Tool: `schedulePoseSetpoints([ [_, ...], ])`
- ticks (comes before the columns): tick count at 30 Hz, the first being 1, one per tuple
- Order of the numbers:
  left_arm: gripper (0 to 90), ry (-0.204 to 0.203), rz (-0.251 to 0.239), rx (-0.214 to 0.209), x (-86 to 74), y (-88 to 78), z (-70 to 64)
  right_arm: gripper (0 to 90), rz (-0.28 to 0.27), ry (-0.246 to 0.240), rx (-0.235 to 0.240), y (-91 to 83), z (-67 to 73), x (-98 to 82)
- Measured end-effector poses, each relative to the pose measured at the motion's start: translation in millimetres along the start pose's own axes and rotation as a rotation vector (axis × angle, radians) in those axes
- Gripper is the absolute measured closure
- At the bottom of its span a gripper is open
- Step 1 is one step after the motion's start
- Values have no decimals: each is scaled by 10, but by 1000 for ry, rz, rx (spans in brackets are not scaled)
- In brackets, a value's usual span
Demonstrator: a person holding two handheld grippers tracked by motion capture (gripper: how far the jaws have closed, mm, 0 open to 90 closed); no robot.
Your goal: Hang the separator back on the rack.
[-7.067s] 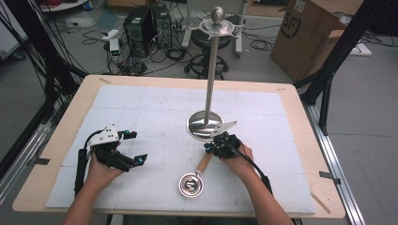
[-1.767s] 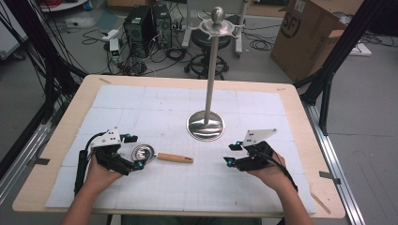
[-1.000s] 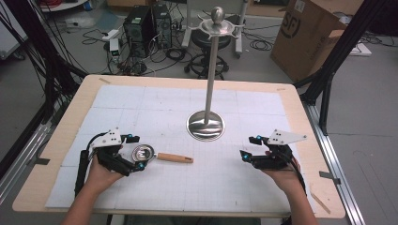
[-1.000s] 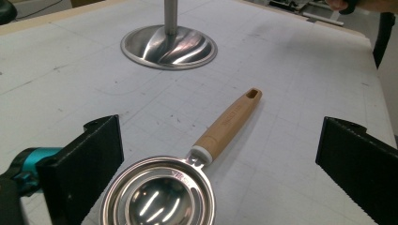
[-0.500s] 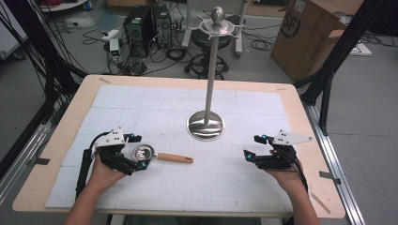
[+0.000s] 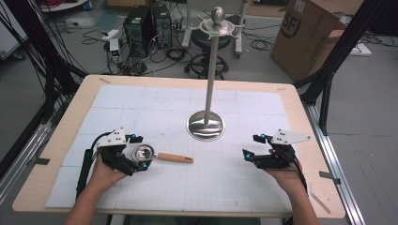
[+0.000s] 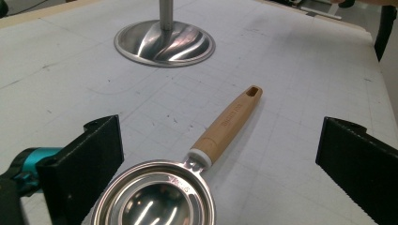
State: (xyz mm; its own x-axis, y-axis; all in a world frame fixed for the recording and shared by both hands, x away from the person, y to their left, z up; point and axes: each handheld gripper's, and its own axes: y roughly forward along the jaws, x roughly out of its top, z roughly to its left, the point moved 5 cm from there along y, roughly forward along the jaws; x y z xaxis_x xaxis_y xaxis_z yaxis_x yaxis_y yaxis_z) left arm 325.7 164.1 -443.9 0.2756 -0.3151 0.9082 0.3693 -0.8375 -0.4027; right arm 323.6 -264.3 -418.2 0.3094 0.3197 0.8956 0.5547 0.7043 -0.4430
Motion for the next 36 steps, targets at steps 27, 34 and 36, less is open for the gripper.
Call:
schedulePoseSetpoints([
  [27,242,199,381,-25,354,458,-53,263,25,-29,32,81,57,-2],
  [34,321,208,480,-30,313,533,-15,264,25,-26,33,80,53,-7],
  [36,332,214,507,-37,296,550,-11,264,27,-25,33,86,53,-9],
])
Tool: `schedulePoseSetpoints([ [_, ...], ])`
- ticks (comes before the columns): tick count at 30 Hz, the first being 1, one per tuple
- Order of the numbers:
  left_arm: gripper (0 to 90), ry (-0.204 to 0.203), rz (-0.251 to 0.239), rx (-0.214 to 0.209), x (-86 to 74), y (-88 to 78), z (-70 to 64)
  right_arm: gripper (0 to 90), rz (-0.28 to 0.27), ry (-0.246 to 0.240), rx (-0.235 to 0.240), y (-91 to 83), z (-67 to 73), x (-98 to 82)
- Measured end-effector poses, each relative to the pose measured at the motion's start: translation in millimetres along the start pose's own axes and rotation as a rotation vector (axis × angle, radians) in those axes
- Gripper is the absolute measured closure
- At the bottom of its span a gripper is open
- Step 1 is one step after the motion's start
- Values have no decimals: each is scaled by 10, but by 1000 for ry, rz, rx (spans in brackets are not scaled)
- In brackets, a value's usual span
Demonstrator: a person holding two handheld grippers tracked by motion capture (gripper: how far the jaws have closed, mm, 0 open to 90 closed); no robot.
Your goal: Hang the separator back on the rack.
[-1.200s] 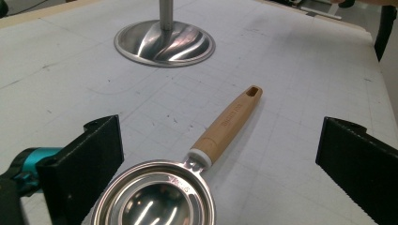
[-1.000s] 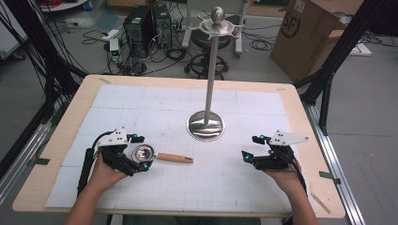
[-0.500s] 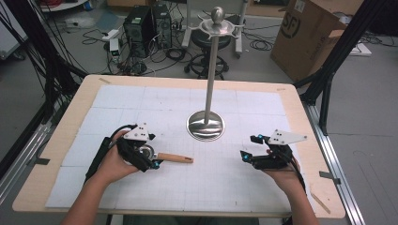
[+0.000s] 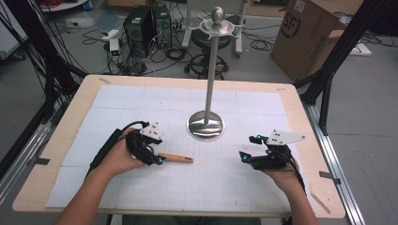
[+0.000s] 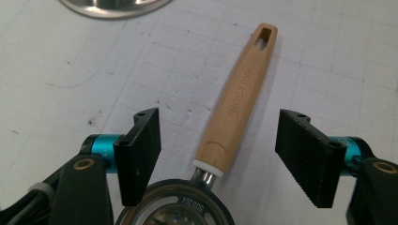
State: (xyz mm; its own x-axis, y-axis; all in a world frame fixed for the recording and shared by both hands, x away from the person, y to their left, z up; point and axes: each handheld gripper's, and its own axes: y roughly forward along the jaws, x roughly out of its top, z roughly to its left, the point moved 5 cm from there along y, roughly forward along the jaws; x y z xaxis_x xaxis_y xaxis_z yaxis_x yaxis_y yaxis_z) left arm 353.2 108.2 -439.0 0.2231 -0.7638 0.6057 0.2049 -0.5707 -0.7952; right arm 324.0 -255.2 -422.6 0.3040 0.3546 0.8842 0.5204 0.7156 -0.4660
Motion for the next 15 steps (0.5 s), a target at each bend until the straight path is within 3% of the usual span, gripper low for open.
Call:
schedulePoseSetpoints([
  [4,387,3,47,-15,-18,36,10,265,2,-4,4,16,-1,0],
  [6,440,13,87,-49,-22,62,12,273,6,-6,0,19,-3,-3],
  [15,490,44,185,-40,0,150,24,272,3,-5,-1,10,7,0],
])
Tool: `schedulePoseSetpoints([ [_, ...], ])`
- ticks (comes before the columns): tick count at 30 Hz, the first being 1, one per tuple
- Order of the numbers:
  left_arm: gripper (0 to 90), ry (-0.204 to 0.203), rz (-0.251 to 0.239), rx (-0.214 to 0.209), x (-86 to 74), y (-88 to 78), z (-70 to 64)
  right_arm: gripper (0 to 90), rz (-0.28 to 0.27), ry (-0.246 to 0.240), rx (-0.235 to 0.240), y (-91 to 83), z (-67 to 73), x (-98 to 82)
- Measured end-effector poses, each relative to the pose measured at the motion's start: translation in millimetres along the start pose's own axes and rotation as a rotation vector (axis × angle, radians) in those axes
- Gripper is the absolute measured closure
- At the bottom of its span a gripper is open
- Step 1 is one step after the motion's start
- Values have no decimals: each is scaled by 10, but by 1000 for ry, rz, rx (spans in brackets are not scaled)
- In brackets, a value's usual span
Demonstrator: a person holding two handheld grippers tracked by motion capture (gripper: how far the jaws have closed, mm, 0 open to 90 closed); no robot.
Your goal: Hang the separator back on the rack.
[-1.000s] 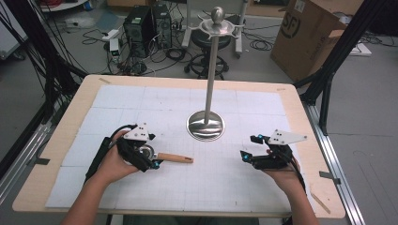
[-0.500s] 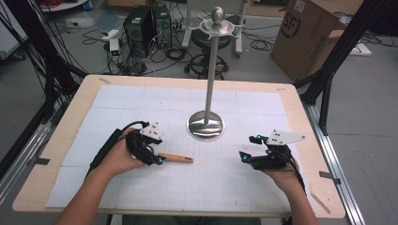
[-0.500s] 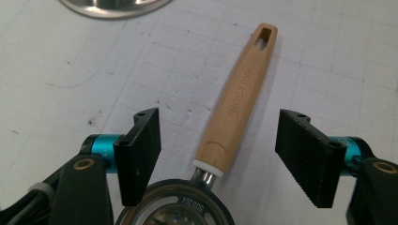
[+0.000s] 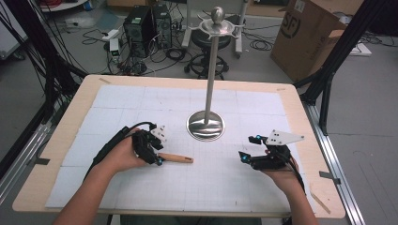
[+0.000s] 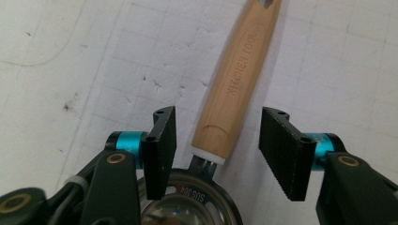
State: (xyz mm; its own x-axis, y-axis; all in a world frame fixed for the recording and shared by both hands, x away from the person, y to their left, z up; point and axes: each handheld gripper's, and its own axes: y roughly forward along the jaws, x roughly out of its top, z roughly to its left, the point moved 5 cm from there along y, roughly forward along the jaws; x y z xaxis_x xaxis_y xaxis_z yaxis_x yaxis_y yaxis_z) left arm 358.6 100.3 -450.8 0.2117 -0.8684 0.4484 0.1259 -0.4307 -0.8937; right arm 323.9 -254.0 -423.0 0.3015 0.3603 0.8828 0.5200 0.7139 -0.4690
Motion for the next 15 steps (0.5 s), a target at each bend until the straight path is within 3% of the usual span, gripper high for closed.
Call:
schedulePoseSetpoints([
  [7,544,-17,66,-12,-36,113,34,273,5,-3,2,10,3,-3],
  [15,547,-19,67,-21,-36,118,44,273,10,-9,4,24,11,-5],
])
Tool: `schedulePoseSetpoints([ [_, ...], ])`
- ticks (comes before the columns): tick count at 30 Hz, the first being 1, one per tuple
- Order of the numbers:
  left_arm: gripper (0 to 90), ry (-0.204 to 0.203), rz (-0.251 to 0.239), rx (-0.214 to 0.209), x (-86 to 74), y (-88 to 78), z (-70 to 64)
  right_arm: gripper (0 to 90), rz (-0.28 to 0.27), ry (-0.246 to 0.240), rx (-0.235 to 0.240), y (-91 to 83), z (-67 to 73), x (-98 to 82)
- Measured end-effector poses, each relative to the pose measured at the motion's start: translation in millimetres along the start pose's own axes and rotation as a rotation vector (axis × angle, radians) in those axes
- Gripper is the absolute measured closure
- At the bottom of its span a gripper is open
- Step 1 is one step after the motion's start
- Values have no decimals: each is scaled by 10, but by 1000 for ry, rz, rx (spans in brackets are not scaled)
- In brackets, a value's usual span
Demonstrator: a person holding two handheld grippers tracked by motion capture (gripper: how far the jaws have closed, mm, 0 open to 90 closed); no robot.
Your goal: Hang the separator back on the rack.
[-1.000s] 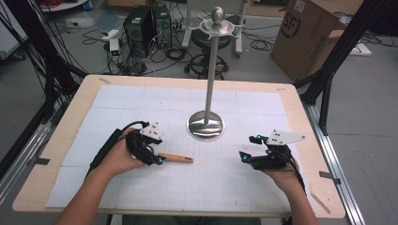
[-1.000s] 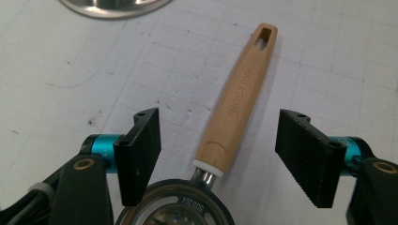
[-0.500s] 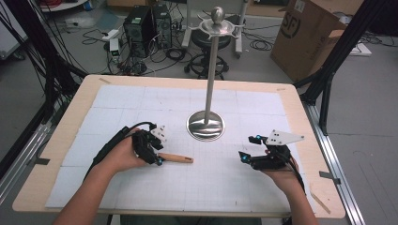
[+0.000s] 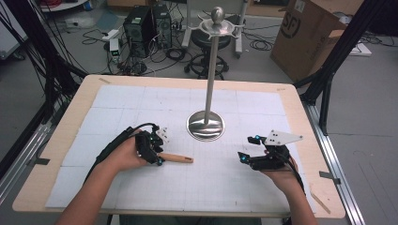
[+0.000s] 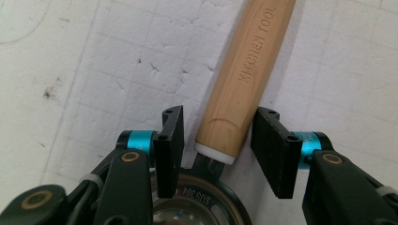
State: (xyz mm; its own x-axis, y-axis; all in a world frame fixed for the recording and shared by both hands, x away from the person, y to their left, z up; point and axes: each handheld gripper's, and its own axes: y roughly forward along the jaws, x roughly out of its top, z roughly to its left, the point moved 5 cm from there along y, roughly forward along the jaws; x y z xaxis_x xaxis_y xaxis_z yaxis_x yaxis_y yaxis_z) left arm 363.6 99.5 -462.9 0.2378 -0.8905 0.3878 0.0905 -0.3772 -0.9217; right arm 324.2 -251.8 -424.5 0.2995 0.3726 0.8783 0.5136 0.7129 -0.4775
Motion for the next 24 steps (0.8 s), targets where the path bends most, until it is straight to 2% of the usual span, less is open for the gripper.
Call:
schedulePoseSetpoints([
  [7,559,-11,3,-9,7,2,10,283,-14,-26,-3,-2,22,20],
  [12,619,-28,12,7,20,-2,16,284,-19,-34,-26,-16,16,26],
  [16,622,-17,17,7,25,0,16,283,-40,-41,-32,-29,22,48],
  [24,652,-6,24,17,34,-2,-14,279,-43,-41,-25,-26,19,38],
])
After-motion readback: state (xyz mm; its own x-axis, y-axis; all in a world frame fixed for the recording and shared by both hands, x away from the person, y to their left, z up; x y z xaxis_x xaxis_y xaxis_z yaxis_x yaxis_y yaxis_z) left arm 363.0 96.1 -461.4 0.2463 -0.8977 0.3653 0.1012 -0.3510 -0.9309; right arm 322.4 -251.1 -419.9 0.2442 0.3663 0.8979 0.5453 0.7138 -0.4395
